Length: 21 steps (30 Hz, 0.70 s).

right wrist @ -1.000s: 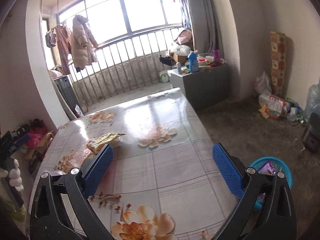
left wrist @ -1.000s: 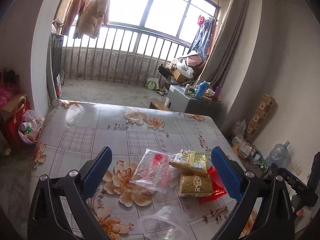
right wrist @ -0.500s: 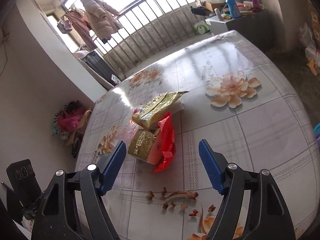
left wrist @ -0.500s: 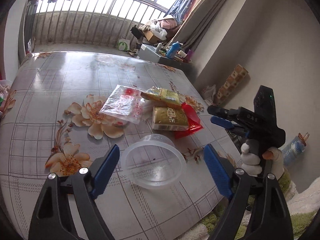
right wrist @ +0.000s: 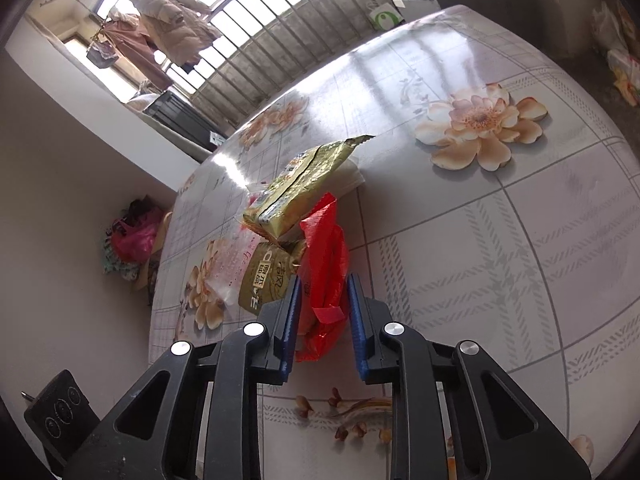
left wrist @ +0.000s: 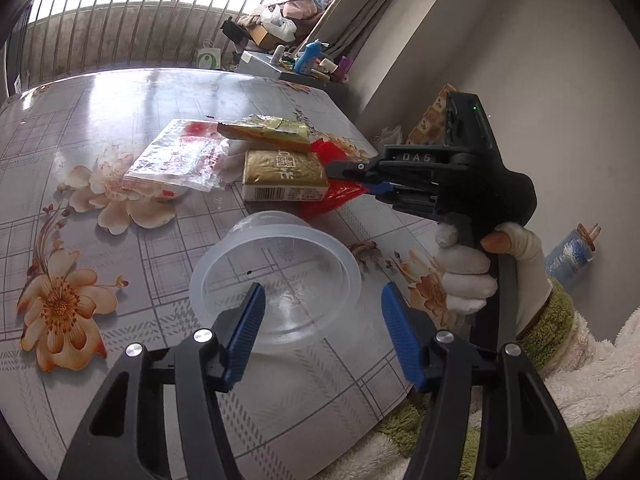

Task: Collect trash
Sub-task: 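Grasp the red wrapper with the right gripper and lift it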

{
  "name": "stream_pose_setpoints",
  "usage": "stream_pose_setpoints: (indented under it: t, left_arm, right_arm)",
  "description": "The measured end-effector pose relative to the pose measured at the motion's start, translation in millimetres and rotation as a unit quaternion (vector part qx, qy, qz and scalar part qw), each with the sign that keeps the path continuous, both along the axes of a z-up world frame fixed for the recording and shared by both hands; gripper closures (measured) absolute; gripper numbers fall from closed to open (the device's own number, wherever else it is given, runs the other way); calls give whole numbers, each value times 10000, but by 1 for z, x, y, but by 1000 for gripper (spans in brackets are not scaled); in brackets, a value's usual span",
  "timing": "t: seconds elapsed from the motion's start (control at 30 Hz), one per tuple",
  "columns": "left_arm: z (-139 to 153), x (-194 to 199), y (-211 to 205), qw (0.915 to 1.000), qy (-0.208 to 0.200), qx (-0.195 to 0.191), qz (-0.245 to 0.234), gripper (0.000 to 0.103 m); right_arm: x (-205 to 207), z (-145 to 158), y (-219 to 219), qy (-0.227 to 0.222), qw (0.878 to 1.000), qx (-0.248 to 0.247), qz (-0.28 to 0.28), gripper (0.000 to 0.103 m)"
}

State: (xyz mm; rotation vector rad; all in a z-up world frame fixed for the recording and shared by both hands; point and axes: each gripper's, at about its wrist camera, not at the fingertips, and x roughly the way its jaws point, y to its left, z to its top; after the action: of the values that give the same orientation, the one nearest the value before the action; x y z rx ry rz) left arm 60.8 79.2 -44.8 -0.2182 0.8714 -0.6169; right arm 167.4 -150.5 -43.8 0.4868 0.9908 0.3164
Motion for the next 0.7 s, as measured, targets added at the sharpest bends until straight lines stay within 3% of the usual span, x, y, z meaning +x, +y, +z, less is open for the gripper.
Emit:
stream_pose_setpoints:
  t: [0.2, 0.33, 0.57, 0.7]
  left_arm:
    - [-4, 0, -36, 9953, -355, 868, -232, 63]
    - [-9, 3, -48, 9905, -443, 1282, -243, 83]
    - [-3, 3, -39, 9910, -610, 1192, -51, 92]
    - [8, 1, -32, 9908, -755, 1123, 46, 97]
  right_arm:
    - [-4, 3, 5, 50, 9997, -253, 29, 101]
    - [-15, 8, 5, 33, 9983, -586, 21, 102]
    - [-35, 24, -5, -183, 9921, -1241, -15, 102]
    - [-43, 31, -16, -248, 9908, -1325, -116, 102]
